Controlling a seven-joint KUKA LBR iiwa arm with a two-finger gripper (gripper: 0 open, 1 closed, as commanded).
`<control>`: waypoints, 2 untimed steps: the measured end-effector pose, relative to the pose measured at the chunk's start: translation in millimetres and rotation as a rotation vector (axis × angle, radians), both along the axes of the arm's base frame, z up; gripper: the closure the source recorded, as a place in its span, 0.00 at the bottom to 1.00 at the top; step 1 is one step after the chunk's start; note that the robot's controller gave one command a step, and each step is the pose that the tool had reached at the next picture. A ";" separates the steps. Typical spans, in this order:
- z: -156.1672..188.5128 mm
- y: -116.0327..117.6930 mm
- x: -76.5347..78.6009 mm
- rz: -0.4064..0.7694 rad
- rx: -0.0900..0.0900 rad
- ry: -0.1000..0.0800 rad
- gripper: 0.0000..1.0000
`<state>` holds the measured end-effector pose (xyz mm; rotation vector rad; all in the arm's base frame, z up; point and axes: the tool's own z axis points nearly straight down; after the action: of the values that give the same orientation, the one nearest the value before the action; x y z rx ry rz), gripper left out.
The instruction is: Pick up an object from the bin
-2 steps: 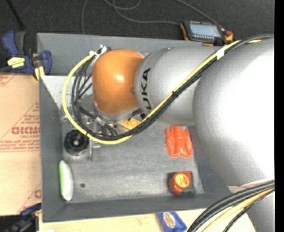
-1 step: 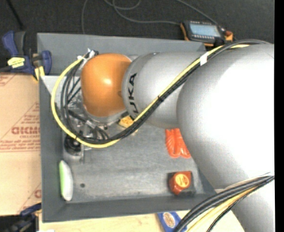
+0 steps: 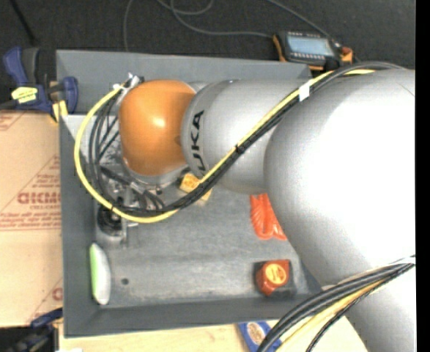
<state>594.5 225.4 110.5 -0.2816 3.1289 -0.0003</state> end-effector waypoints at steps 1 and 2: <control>-30.9 7.2 -27.7 0.124 -0.004 -0.007 1.00; -30.9 7.2 -27.6 0.122 -0.004 -0.006 1.00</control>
Offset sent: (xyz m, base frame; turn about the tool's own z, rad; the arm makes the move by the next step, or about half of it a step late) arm 0.0000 0.0000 0.0000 0.0000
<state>566.9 232.6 79.6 -0.4711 3.0998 -0.0076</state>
